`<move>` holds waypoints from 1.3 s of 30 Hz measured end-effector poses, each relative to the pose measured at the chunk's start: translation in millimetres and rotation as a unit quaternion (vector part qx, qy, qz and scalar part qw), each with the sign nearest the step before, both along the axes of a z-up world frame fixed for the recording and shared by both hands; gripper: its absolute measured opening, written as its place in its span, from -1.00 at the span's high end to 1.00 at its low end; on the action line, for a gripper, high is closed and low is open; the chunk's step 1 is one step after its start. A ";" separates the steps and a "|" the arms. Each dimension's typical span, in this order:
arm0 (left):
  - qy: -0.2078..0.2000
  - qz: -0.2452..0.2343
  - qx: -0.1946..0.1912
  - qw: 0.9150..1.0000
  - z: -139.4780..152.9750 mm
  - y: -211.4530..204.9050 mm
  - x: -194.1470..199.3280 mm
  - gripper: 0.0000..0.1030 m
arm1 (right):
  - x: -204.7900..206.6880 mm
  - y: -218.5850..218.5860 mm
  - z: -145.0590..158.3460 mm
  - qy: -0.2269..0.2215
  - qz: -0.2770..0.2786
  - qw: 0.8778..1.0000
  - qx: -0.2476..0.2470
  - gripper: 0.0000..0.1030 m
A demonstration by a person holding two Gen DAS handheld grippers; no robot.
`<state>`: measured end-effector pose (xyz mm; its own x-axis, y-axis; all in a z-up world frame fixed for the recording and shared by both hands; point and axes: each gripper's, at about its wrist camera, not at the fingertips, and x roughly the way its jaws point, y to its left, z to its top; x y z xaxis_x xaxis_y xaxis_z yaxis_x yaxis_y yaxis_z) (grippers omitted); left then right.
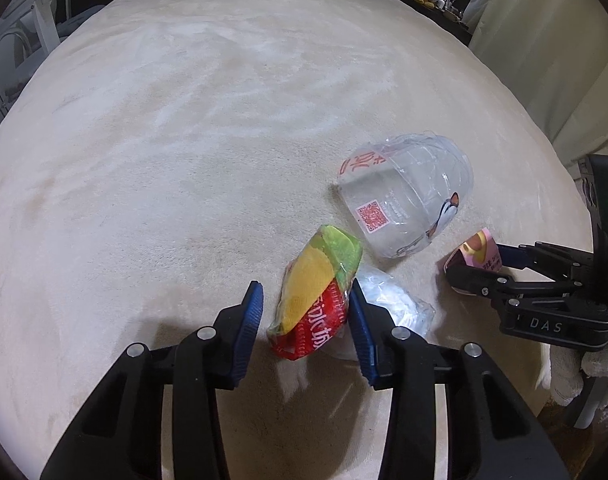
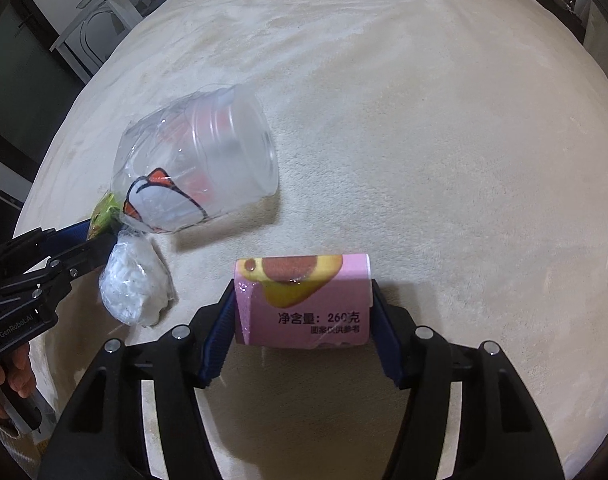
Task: Collect trash
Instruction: 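Grasp the red-yellow wrapper with the left tool while the right tool grasps the pink carton, then carry the red wrapper and pink carton down over the clear bowl with both tools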
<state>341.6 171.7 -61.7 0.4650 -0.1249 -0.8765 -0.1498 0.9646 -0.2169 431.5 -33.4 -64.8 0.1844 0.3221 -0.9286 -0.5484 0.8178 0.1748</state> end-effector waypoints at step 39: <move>-0.063 0.013 0.002 0.998 76.4 -34.6 -92.1 0.41 | -64.6 -35.3 63.1 -0.038 -0.003 0.999 0.015 -0.18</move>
<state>249.5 137.1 14.7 0.5747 -0.1082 -0.8112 -0.1471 0.9614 -0.2324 366.9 -68.7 -1.7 0.2558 0.3474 -0.9021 -0.5553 0.8167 0.1570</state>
